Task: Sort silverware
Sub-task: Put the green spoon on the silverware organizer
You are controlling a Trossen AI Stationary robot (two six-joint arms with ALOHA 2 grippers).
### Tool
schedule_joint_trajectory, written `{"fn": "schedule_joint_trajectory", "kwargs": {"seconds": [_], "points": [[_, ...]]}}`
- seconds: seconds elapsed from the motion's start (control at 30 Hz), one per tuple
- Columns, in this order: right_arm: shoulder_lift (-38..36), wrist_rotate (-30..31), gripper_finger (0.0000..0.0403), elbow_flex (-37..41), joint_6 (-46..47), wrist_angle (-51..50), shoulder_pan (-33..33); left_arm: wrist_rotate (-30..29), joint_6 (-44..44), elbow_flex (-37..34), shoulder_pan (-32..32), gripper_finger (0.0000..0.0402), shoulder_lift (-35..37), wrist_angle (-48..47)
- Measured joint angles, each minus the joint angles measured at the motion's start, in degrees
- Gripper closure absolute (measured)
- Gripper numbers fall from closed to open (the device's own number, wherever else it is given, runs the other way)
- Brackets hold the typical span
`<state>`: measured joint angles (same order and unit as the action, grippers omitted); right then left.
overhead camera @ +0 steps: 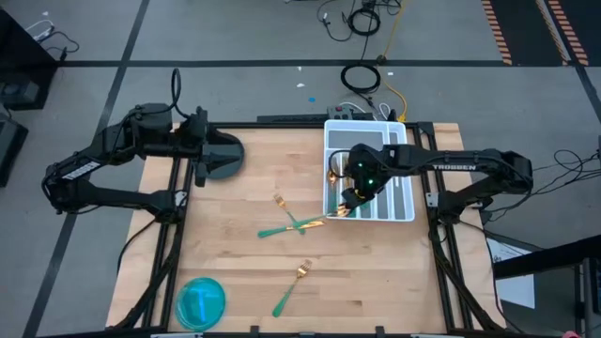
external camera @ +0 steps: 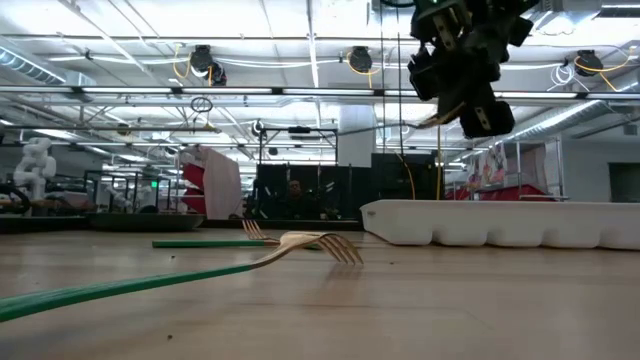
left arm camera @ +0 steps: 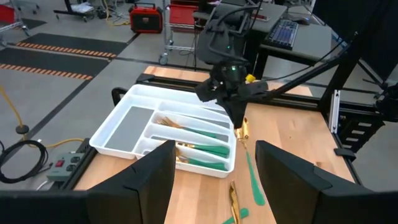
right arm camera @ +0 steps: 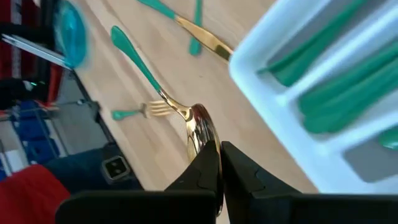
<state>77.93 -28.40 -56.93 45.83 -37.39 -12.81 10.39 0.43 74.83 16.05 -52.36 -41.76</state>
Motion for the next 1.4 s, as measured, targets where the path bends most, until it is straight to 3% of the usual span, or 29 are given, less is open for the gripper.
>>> {"fn": "schedule_joint_trajectory", "kwargs": {"seconds": [0.27, 0.57, 0.77, 1.0, 1.1, 1.4], "points": [[0.0, 0.0, 0.0403, -1.3, -8.2, -8.3, -1.6, 0.0, 0.0, 0.0, 0.0, 0.0175, 0.0, -0.3], [1.7, 6.1, 0.0403, -13.9, -17.8, -20.5, -3.0, -0.1, -0.1, 0.0, 0.0, 0.0175, 0.0, -1.5], [11.3, 8.8, 0.0403, -27.5, -34.5, -37.0, -3.3, -0.1, -0.1, 0.0, 0.0, 0.0175, 0.0, -1.5], [24.6, 17.9, 0.0403, -42.2, -53.5, -51.3, -3.4, -0.1, -0.1, 0.0, 0.0, 0.0175, 0.0, -1.7], [28.4, 22.6, 0.0403, -47.0, -60.6, -52.5, -3.4, -0.2, -0.1, 0.0, 0.0, 0.0175, 0.0, -1.8], [33.6, 27.1, 0.0403, -57.7, -79.1, -52.6, -4.1, -0.5, -0.2, 0.0, 0.0, 0.0175, 0.0, -1.8]]}}
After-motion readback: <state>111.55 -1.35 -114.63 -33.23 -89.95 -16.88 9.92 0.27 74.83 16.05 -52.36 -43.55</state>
